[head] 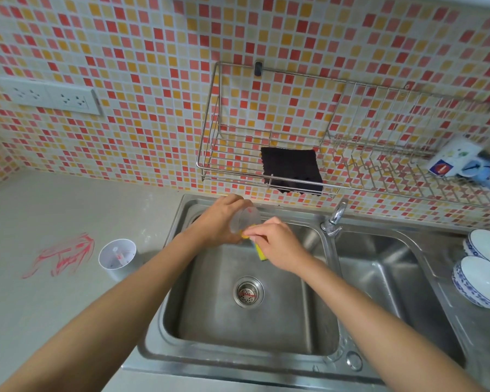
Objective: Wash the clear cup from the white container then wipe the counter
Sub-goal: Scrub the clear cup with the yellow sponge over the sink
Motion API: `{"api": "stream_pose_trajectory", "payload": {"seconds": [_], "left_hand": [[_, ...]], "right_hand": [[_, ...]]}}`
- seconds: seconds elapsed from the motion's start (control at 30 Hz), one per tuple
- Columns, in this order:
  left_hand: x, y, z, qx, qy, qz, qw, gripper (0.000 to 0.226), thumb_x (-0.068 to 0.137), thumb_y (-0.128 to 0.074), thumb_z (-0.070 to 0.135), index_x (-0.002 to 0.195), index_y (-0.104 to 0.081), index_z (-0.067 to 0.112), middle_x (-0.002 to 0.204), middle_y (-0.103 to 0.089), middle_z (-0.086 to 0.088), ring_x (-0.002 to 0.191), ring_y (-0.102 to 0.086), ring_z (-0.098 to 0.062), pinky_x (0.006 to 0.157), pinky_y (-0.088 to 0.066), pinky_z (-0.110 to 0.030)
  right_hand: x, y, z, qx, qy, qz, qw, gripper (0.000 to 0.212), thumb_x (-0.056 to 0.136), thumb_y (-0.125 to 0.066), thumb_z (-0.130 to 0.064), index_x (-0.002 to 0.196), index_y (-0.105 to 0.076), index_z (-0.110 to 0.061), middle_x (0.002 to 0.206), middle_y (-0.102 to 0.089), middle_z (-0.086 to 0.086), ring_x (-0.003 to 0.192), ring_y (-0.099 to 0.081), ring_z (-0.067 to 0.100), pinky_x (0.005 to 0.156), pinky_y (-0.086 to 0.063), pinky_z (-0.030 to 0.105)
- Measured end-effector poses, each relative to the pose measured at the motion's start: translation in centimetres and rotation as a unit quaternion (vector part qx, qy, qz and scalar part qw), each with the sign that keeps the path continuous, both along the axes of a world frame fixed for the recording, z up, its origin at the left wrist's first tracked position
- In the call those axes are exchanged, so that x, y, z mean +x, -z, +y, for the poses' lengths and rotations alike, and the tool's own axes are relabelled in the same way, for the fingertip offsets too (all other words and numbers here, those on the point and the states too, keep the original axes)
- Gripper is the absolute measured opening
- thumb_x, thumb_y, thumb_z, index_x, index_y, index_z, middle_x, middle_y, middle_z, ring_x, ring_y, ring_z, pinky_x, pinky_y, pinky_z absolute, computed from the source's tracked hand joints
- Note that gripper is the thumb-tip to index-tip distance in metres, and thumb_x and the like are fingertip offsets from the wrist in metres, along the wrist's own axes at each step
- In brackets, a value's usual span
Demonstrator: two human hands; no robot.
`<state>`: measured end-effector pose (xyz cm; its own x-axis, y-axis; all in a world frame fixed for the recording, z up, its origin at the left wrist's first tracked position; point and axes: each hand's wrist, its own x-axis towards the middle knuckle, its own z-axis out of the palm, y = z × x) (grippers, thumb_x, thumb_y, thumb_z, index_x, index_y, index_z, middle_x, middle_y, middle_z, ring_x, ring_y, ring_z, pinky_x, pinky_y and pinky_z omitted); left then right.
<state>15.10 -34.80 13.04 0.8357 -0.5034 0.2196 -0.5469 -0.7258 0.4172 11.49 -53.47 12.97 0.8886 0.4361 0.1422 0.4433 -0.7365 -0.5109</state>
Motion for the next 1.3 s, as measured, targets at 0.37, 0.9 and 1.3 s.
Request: {"api": "stream_pose_trajectory", "payload": {"seconds": [0.37, 0.9, 1.3], "left_hand": [[-0.1, -0.7, 0.6, -0.01, 0.002, 0.03, 0.999, 0.081, 0.065, -0.083, 0.047, 0.134, -0.046, 0.027, 0.132, -0.05, 0.008, 0.119, -0.046, -0.013, 0.101, -0.045, -0.031], [-1.2, -0.6, -0.2, -0.096, -0.018, 0.095, 0.991, 0.094, 0.061, -0.088, 0.042, 0.135, -0.034, 0.022, 0.134, -0.048, 0.005, 0.121, -0.046, -0.01, 0.102, -0.042, -0.028], [-0.7, -0.7, 0.3, -0.052, -0.04, 0.036, 0.997, 0.087, 0.061, -0.088, 0.037, 0.134, -0.044, 0.018, 0.132, -0.047, 0.003, 0.121, -0.042, -0.013, 0.104, -0.041, -0.031]], "right_hand": [[-1.2, 0.6, -0.6, 0.06, 0.017, -0.084, 0.995, 0.029, 0.084, -0.065, -0.001, 0.107, -0.074, -0.017, 0.109, -0.071, -0.007, 0.092, -0.049, 0.013, 0.089, -0.032, 0.004], [-0.9, 1.1, -2.1, -0.074, -0.028, -0.312, 0.947, 0.027, 0.08, -0.068, -0.004, 0.105, -0.07, -0.014, 0.112, -0.068, -0.006, 0.101, -0.056, 0.021, 0.073, -0.057, 0.035], [-0.7, -1.4, -0.1, 0.17, 0.032, 0.11, 0.979, 0.027, 0.086, -0.063, -0.005, 0.108, -0.073, -0.019, 0.106, -0.069, -0.006, 0.104, -0.059, 0.013, 0.094, -0.043, 0.022]]}}
